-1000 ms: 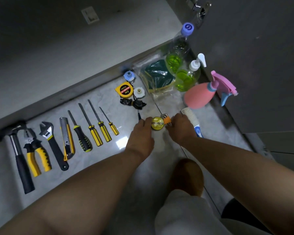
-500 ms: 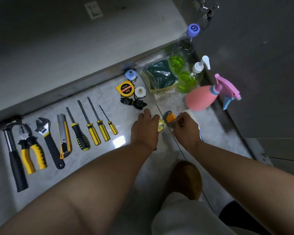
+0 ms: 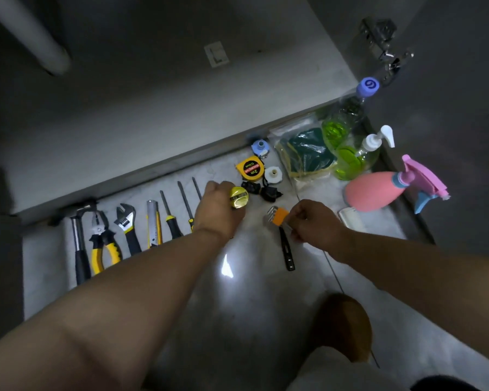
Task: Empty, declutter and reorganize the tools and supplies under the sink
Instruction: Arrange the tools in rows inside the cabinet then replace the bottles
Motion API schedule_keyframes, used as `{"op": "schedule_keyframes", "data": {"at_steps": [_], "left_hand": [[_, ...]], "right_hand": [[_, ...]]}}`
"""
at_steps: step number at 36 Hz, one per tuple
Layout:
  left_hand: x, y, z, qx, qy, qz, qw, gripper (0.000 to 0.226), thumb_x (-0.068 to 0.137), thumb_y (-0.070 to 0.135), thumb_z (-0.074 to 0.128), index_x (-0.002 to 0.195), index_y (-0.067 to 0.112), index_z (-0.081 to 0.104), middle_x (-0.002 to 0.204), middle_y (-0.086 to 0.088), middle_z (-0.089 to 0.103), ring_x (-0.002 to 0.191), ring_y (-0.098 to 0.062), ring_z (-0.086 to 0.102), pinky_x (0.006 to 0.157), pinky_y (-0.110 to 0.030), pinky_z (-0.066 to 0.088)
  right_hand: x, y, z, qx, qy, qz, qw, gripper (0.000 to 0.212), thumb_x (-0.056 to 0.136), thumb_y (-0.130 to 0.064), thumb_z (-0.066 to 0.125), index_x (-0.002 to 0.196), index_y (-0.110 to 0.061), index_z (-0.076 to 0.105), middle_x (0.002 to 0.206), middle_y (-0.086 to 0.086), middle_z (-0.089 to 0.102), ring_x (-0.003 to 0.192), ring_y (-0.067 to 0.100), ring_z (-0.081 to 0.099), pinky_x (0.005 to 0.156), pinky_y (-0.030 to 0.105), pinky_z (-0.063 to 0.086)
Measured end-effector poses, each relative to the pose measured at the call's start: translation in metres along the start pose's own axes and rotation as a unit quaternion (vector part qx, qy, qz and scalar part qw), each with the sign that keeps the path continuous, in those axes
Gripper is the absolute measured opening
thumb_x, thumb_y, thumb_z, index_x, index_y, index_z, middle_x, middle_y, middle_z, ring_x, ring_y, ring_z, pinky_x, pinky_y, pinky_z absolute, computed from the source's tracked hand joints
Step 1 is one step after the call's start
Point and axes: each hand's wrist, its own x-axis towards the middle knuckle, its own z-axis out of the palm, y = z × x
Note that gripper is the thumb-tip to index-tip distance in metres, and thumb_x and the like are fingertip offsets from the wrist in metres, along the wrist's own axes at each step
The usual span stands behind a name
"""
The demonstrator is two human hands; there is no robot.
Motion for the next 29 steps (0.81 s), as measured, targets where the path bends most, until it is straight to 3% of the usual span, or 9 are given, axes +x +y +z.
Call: {"op": "schedule_keyframes", "data": {"at_steps": [4,9,13,15,17,19,22,25,29], "left_hand": [[0.02,-0.018,-0.014,-0.012,0.017,-0.037,0.999,0.04,0.089,0.029,0.073,0.125,0.015,0.064,0.12,-0.014,0.049,0.103,-0.034,0.059,0.082,-0.03,0.046],[0.047,-0.024,-0.014,-0.016,0.017,-0.046,0.999,0.038,0.09,0.026,0.071,0.125,0.012,0.065,0.126,-0.017,0.054,0.115,-0.033,0.056,0.095,-0.037,0.05],[0.056,-0.019,-0.01,-0.034,0.034,-0.036,0.998,0.034,0.088,0.014,0.066,0.122,0.008,0.066,0.127,-0.02,0.059,0.108,-0.034,0.06,0.09,-0.036,0.051],[0.053,-0.017,-0.009,-0.049,0.039,-0.025,0.998,0.04,0.086,0.008,0.065,0.126,0.008,0.062,0.132,-0.02,0.053,0.112,-0.036,0.057,0.09,-0.034,0.049],[0.044,-0.017,-0.008,-0.059,0.044,-0.021,0.997,0.047,0.087,0.007,0.065,0.133,0.011,0.055,0.138,-0.018,0.042,0.108,-0.039,0.057,0.088,-0.042,0.052],[0.036,-0.016,-0.005,-0.022,0.056,0.016,0.998,0.045,0.089,0.008,0.063,0.133,0.013,0.054,0.135,-0.014,0.039,0.102,-0.038,0.058,0.082,-0.046,0.055],[0.029,-0.014,0.0,0.045,0.017,0.122,0.991,0.043,0.093,0.012,0.057,0.135,0.02,0.059,0.132,-0.008,0.045,0.115,-0.031,0.054,0.087,-0.042,0.054],[0.031,-0.007,0.008,0.099,-0.048,0.198,0.974,0.054,0.094,0.009,0.057,0.146,0.024,0.053,0.143,-0.001,0.046,0.129,-0.027,0.047,0.096,-0.043,0.05],[0.036,0.003,0.016,0.178,-0.058,0.241,0.952,0.057,0.093,0.001,0.058,0.146,0.021,0.052,0.137,-0.002,0.047,0.124,-0.026,0.048,0.09,-0.044,0.052]], "right_hand": [[0.01,-0.026,0.002,-0.039,-0.06,0.006,0.997,0.008,0.094,-0.006,0.061,0.086,-0.005,0.062,0.076,0.018,0.068,0.063,0.024,0.068,0.063,0.037,0.062],[0.03,-0.046,0.01,-0.092,-0.096,0.01,0.991,0.02,0.097,-0.004,0.057,0.077,-0.006,0.062,0.072,0.015,0.066,0.066,0.026,0.069,0.066,0.036,0.063],[0.041,-0.049,0.018,-0.108,-0.104,0.016,0.988,0.02,0.096,-0.002,0.056,0.078,-0.003,0.064,0.067,0.014,0.067,0.063,0.025,0.069,0.072,0.041,0.064],[0.041,-0.048,0.023,-0.111,-0.105,0.012,0.988,0.02,0.096,-0.002,0.056,0.078,-0.004,0.064,0.066,0.011,0.068,0.061,0.023,0.069,0.071,0.04,0.063],[0.04,-0.043,0.025,-0.107,-0.096,0.007,0.99,0.02,0.096,-0.003,0.054,0.078,-0.007,0.063,0.067,0.01,0.067,0.059,0.022,0.069,0.069,0.04,0.063],[0.037,-0.038,0.026,-0.105,-0.081,0.01,0.991,0.019,0.095,-0.001,0.053,0.079,-0.008,0.061,0.07,0.011,0.065,0.059,0.024,0.067,0.067,0.041,0.062],[0.032,-0.027,0.022,-0.054,-0.068,0.024,0.996,0.017,0.094,0.006,0.05,0.083,-0.006,0.056,0.077,0.016,0.057,0.046,0.017,0.057,0.046,0.029,0.052],[0.032,-0.016,0.017,-0.051,-0.057,0.022,0.997,0.013,0.093,-0.002,0.057,0.081,-0.008,0.06,0.073,0.011,0.066,0.053,0.018,0.065,0.054,0.031,0.059],[0.031,-0.002,0.01,-0.038,-0.05,0.025,0.998,0.01,0.094,-0.004,0.057,0.086,-0.008,0.062,0.081,0.015,0.071,0.057,0.018,0.07,0.056,0.028,0.058]]}}
